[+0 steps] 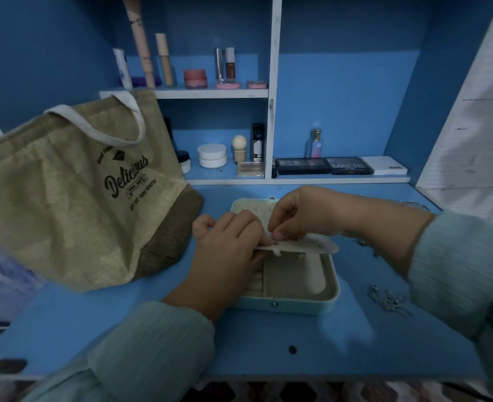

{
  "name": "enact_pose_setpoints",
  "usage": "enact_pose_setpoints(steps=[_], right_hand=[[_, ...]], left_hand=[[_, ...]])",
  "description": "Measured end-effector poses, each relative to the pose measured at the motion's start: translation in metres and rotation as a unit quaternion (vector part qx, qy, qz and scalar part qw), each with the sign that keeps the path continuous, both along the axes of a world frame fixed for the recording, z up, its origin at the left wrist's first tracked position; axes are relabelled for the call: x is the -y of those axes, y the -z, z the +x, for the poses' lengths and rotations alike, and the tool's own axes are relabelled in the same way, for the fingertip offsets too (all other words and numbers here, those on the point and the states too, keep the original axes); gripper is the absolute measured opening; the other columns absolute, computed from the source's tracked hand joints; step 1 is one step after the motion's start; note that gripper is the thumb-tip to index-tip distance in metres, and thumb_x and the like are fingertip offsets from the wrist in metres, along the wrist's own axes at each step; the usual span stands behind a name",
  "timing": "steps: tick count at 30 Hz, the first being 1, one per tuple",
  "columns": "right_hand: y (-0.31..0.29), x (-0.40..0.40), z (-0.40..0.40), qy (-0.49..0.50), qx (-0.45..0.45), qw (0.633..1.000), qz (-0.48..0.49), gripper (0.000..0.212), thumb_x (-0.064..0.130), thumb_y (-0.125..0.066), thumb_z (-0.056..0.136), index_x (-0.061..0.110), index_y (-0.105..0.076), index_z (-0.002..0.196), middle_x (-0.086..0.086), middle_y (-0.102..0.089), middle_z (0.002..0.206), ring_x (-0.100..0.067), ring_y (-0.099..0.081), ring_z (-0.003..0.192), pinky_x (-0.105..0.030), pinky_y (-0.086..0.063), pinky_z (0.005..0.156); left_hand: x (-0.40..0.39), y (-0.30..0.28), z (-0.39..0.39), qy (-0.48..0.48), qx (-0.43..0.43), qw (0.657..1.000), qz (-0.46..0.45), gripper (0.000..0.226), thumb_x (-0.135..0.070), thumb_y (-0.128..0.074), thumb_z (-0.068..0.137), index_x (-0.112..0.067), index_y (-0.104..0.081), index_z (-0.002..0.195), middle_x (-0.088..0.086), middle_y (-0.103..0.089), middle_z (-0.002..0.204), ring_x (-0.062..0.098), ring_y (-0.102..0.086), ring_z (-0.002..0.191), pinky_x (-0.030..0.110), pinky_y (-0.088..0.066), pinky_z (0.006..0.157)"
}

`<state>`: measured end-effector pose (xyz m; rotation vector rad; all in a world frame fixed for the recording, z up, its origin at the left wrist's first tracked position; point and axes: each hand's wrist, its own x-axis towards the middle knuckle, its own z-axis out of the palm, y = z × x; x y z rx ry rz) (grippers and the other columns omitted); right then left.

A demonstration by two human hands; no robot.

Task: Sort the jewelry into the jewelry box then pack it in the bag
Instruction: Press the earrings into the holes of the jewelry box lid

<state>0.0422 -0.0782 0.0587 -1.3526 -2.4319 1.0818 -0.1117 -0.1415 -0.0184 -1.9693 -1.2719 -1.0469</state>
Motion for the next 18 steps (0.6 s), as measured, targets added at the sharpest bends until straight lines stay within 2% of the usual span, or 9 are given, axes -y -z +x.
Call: enact_pose_setpoints(steps=[4,8,13,18], right_hand=[[-0.005,0.000,0.000,-0.034,0.037,0.999,0.011,0.010,0.014,-0.067,0.083,0.021,-0.067,0.077,0.007,-0.065,0.075,-0.001,-0.056,0.061,-0.008,-0.047,0.057],[-0.010,-0.002,0.000,-0.069,0.073,0.995,0.008,0.015,0.013,-0.062,0.087,0.024,-0.065,0.079,0.004,-0.066,0.082,-0.005,-0.058,0.068,-0.014,-0.048,0.067],[-0.012,-0.003,-0.001,-0.090,0.098,0.991,0.020,0.014,0.013,-0.059,0.088,0.025,-0.063,0.082,0.009,-0.063,0.077,-0.003,-0.058,0.065,-0.011,-0.044,0.061],[-0.011,-0.004,-0.001,-0.099,0.112,0.988,0.038,0.017,0.014,-0.059,0.087,0.028,-0.062,0.078,0.012,-0.063,0.074,-0.004,-0.058,0.067,-0.015,-0.044,0.066]], left_hand=[[0.000,0.000,0.000,-0.005,-0.002,1.000,-0.003,0.019,-0.038,-0.052,0.075,-0.021,-0.057,0.066,-0.004,-0.059,0.074,0.011,-0.041,0.076,0.031,-0.019,0.072],[0.001,0.001,0.000,-0.008,-0.001,1.000,0.004,0.018,-0.036,-0.054,0.074,-0.021,-0.057,0.065,-0.005,-0.059,0.074,0.011,-0.042,0.075,0.029,-0.017,0.071],[0.001,0.000,0.001,-0.008,-0.001,1.000,0.011,0.019,-0.037,-0.053,0.074,-0.021,-0.058,0.064,-0.004,-0.060,0.074,0.011,-0.042,0.076,0.030,-0.019,0.072],[0.000,0.002,0.000,-0.002,0.003,1.000,0.009,0.015,-0.036,-0.055,0.074,-0.023,-0.055,0.067,-0.006,-0.059,0.075,0.010,-0.042,0.076,0.029,-0.017,0.073]])
